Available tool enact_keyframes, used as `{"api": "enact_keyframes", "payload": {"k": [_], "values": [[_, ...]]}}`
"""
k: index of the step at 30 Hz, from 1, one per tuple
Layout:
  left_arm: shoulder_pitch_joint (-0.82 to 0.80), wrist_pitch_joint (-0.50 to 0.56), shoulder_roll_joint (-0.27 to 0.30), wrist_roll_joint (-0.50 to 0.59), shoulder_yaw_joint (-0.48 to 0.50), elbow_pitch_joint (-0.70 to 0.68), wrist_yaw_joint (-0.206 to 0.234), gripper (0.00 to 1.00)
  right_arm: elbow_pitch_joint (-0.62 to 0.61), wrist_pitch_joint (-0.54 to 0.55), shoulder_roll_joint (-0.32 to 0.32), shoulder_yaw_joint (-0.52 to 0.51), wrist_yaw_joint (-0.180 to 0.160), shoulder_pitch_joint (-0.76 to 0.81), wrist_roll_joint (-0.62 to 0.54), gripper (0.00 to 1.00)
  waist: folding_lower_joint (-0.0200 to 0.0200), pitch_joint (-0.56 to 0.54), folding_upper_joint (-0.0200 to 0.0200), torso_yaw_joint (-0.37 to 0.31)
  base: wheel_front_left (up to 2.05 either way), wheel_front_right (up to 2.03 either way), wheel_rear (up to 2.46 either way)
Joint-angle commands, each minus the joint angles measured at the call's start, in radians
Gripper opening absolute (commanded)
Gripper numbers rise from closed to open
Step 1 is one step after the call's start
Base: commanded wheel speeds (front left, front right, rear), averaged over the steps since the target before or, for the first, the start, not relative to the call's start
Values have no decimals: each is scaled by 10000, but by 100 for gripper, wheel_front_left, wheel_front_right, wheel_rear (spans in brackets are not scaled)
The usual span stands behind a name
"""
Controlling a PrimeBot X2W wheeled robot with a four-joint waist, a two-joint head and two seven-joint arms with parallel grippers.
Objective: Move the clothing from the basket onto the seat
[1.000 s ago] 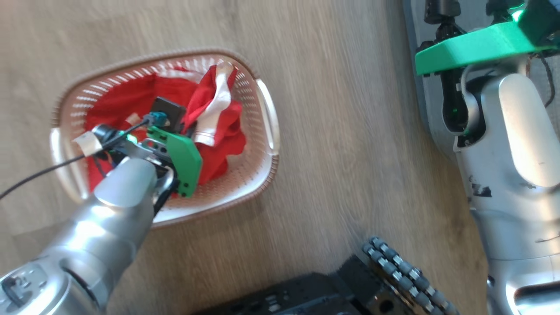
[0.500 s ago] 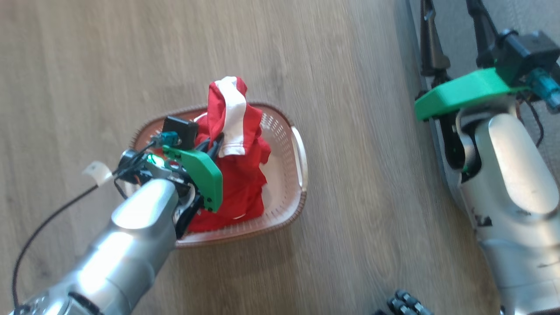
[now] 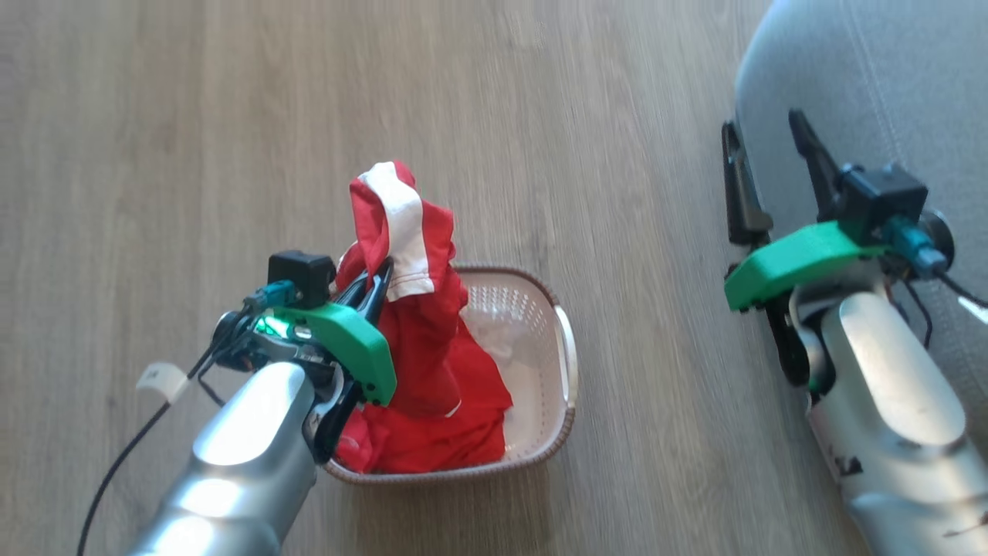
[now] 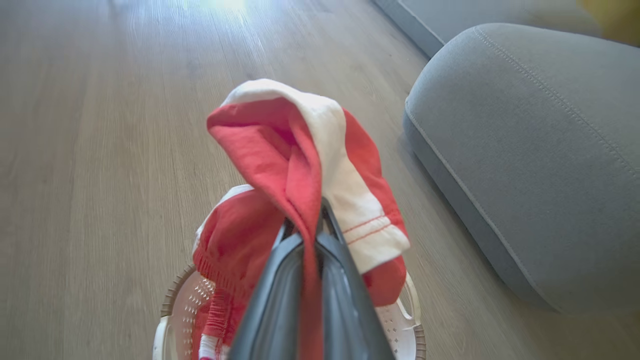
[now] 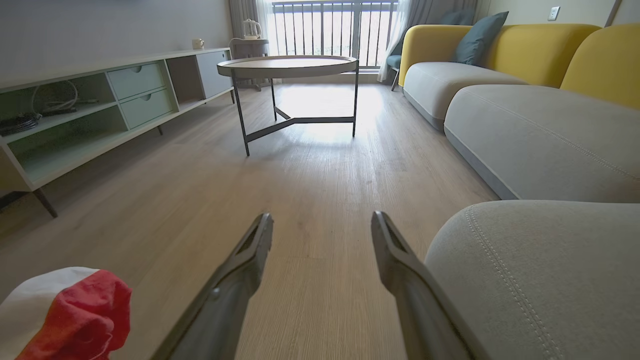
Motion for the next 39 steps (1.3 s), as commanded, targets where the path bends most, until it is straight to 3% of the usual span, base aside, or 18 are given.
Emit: {"api": "enact_keyframes", "payload": {"k": [1, 10, 15, 29, 39], "values": [[9, -123, 114, 301, 638, -462, 33, 0, -183, -47, -55, 207, 69, 184, 118, 100, 1, -633, -1, 297, 0, 0, 0], [433, -123, -17, 1716, 2421, -2188, -101, 0, 53, -47, -14, 481, 69, 883, 279, 100, 1, -1609, -1, 488, 0, 0, 0], [386, -123, -128, 2250, 2892, -3237, -151, 0, 175, -47, -7, 651, 69, 1155, 390, 100, 1, -1948, -1, 539, 0, 0, 0], [-536, -124, -152, 2597, 2462, -5933, -172, 0, 224, -47, -38, 826, 69, 1394, 527, 100, 1, -2088, -1, 590, 0, 0, 0], [-631, -124, -73, 2607, 2195, -6445, -173, 0, 130, -47, 70, 826, 69, 1311, 616, 100, 1, -1993, -1, 540, 0, 0, 0]]}}
